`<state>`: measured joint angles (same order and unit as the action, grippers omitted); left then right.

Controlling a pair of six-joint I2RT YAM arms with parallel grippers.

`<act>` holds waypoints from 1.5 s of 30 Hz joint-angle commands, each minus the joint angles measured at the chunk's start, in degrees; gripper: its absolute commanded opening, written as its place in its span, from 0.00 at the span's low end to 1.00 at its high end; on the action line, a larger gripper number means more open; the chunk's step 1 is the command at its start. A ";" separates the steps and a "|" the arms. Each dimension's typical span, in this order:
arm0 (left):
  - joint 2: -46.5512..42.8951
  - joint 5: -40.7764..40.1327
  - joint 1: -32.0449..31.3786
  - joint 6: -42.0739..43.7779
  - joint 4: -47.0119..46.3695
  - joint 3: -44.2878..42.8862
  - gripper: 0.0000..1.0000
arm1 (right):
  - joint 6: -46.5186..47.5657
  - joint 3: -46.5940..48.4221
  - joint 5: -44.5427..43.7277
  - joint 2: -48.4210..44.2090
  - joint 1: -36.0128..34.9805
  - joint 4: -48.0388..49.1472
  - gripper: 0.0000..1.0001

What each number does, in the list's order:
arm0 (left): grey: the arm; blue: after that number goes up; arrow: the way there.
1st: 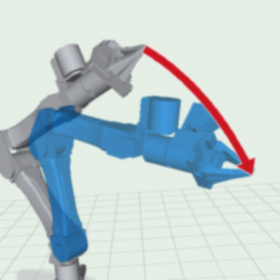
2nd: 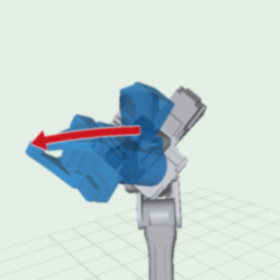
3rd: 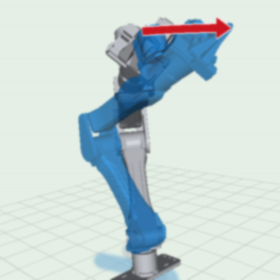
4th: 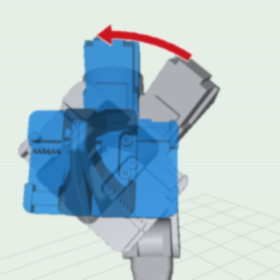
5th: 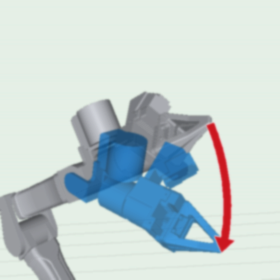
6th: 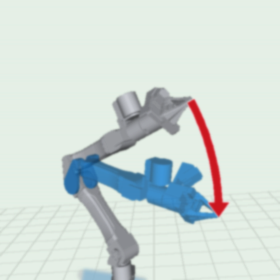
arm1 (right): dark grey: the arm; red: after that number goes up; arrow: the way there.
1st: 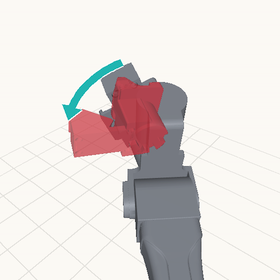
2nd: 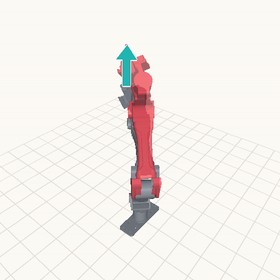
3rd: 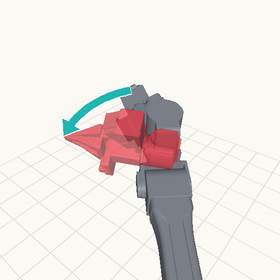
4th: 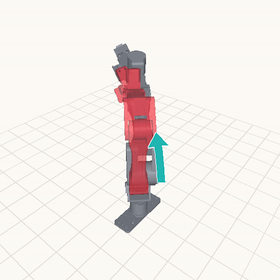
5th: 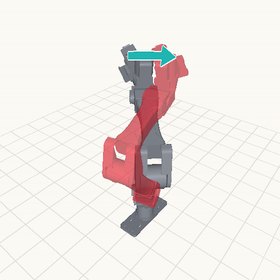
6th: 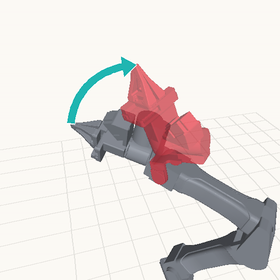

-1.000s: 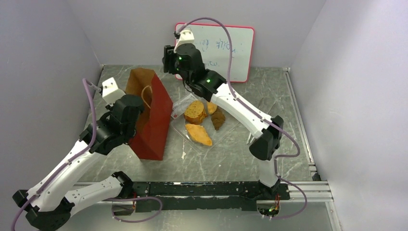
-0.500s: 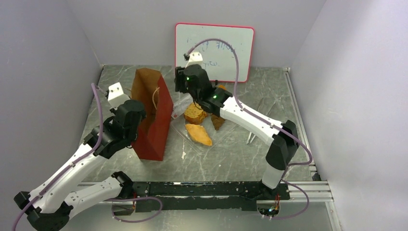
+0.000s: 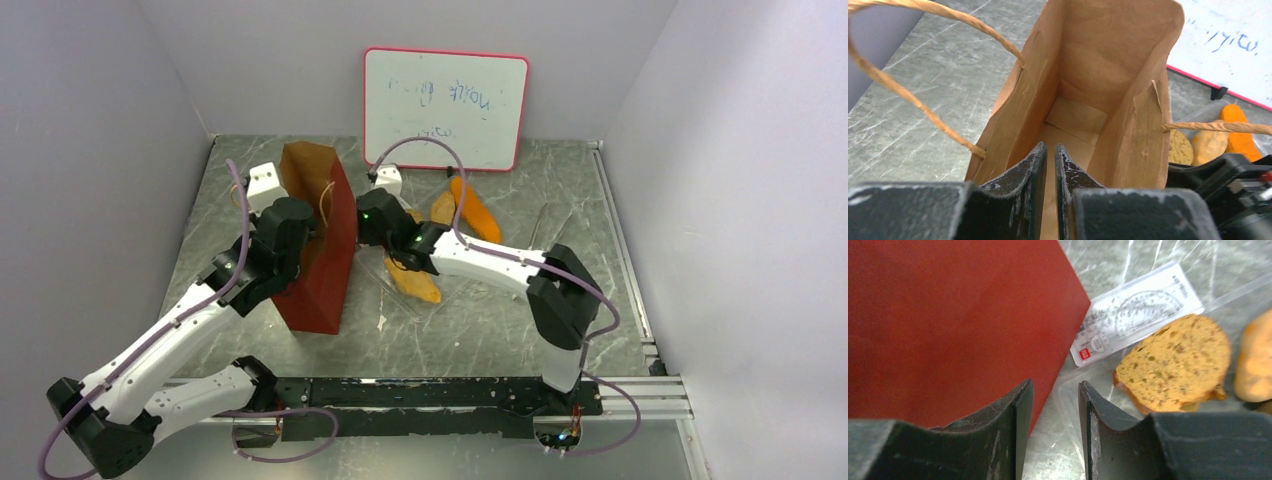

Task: Take the fake bread out of the paper bag
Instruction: Adjust the paper bag at the center of the board.

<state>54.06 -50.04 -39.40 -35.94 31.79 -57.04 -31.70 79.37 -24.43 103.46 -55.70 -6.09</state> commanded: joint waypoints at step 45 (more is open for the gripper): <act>4.09 22.41 19.56 6.70 -15.68 5.14 0.07 | -4.57 23.26 8.16 29.65 -1.67 -2.09 0.37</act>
<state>58.61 -29.28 -20.84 -29.74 18.59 -52.42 -37.41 99.68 -16.88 131.31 -57.84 -7.27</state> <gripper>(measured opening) 0.072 0.365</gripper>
